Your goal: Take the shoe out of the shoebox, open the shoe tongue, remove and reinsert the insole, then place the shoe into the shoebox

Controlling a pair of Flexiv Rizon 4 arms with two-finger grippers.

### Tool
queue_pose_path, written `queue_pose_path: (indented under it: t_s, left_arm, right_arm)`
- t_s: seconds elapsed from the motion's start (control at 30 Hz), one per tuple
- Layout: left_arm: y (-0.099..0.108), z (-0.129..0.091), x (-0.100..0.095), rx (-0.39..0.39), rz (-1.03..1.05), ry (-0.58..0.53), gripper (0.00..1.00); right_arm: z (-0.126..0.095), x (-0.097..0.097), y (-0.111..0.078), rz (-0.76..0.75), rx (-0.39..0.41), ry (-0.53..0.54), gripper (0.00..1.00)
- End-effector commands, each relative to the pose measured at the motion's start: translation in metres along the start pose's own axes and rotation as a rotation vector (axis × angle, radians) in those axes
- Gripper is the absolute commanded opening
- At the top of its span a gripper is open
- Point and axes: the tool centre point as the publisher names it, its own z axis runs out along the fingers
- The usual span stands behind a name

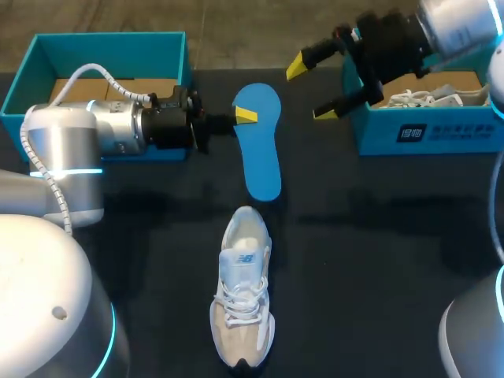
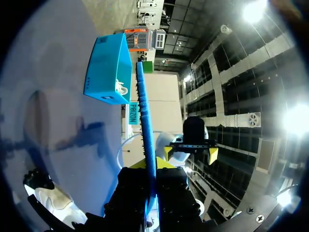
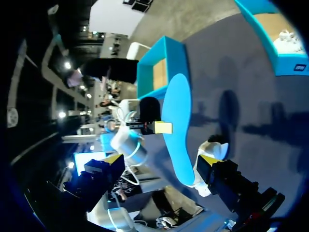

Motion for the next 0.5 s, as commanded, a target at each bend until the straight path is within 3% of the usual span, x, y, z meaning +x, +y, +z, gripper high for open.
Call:
queue_pose_path:
  t_s: [0.03,0.5]
  left_arm:
    - [0.001,0.0,0.0,0.001,-0.001,-0.003,0.0]
    - [0.001,0.0,0.0,0.001,-0.001,-0.003,0.0]
  right_arm:
    - [0.003,-0.006,0.0,-0.004,-0.001,0.331,1.0]
    - [0.007,-0.017,0.003,-0.009,0.002,0.346,1.0]
